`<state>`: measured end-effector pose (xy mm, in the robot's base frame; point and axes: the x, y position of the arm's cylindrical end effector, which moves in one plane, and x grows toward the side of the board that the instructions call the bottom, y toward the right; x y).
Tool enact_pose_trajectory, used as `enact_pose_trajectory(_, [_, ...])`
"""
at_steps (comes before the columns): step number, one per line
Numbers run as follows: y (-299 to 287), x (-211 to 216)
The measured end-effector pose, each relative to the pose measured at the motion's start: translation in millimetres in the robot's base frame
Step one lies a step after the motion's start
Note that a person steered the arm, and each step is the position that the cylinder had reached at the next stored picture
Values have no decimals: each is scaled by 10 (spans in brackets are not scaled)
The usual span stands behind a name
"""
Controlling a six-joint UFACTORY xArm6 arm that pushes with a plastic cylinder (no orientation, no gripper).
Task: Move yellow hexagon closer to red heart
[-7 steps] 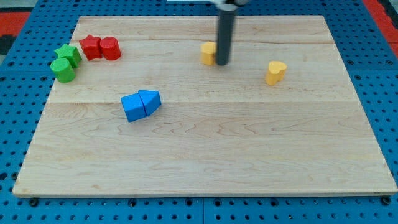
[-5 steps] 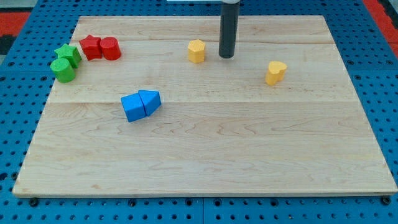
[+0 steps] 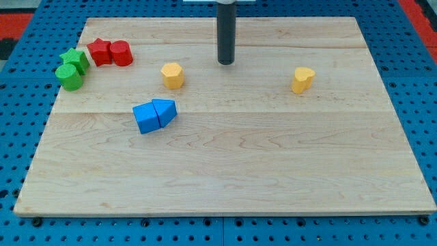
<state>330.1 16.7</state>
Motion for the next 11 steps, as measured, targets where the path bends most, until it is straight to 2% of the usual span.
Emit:
enact_pose_trajectory(1, [-401, 371])
enact_pose_trajectory(2, [-1003, 412])
enact_pose_trajectory(3, [-1255, 411])
enact_pose_trajectory(5, [-1510, 257])
enact_pose_trajectory(6, [-1511, 338])
enact_pose_trajectory(7, [-1714, 600])
enact_pose_trajectory(8, [-1992, 550])
enact_pose_trajectory(9, [-1966, 355])
enact_pose_trajectory(11, [-1693, 338])
